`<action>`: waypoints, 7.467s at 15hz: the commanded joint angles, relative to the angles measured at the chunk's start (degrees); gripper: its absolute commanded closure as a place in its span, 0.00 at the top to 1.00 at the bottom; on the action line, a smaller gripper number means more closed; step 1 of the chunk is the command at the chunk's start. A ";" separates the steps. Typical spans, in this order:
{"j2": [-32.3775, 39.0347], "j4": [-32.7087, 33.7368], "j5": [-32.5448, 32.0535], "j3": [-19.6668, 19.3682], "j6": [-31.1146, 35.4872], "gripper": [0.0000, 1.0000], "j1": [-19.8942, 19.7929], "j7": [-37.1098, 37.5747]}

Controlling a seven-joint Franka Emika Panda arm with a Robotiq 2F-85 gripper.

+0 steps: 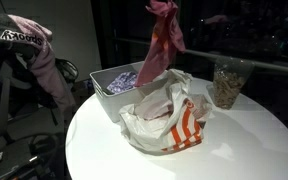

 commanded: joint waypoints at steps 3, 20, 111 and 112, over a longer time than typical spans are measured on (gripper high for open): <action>-6.34 -5.33 -2.88 2.83 1.25 0.03 -5.30 3.40; 8.64 -18.21 -21.31 1.80 21.39 0.05 -8.20 23.92; -10.42 -4.99 -2.57 5.16 -2.09 0.02 -5.23 0.10; -9.61 -5.94 -2.32 5.03 -1.23 0.02 -5.77 0.10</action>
